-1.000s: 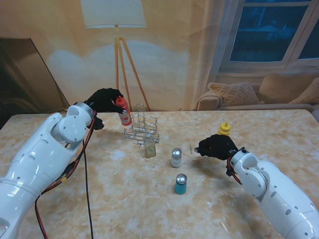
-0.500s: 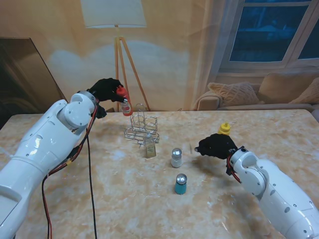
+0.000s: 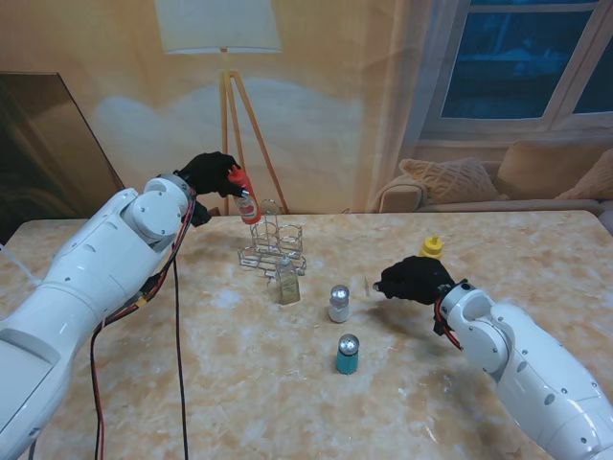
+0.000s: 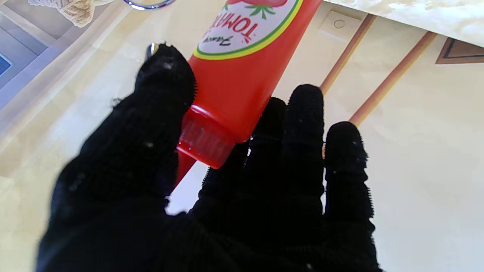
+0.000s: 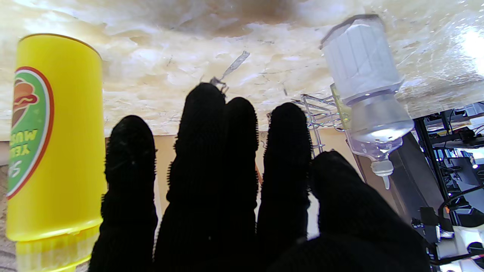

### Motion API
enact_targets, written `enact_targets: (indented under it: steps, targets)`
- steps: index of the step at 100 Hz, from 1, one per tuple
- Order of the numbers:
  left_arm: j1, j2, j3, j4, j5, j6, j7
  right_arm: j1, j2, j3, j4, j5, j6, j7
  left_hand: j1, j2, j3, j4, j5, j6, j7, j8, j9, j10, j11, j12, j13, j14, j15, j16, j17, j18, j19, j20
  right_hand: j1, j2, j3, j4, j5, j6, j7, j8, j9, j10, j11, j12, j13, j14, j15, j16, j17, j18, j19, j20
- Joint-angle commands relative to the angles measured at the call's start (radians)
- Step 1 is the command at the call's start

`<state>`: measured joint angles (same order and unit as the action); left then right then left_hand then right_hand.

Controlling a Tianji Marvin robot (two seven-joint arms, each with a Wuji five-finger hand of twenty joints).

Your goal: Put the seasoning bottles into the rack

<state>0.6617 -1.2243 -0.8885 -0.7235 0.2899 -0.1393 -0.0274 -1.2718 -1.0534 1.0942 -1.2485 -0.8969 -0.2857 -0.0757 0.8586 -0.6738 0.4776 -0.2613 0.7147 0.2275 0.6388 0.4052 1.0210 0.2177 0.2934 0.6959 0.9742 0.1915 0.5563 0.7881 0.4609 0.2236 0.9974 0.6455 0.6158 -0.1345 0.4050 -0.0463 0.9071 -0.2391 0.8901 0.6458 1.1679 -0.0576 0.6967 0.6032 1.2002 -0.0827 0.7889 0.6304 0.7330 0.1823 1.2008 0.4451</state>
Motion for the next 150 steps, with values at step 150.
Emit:
enact_targets:
  steps: [150]
  targets:
    - [0.010, -0.067, 0.027, 0.134, -0.067, -0.077, 0.067, 0.025, -0.005, -0.030, 0.025, 0.012, 0.014, 0.030, 0.156, 0.085, 0.195, 0.044, 0.100, -0.244, 0.281, 0.004, 0.091, -0.128, 0.005, 0.025, 0.010, -0.060, -0.090, -0.011, 0.038, -0.047, -0.025, -0.101, 0.000, 0.001, 0.015, -0.028, 0.012, -0.020, 0.005, -0.002, 0.003, 0.003, 0.005, 0.001, 0.012, -0.025, 0.002, -0.008, -0.003, 0.002, -0.003, 0.013]
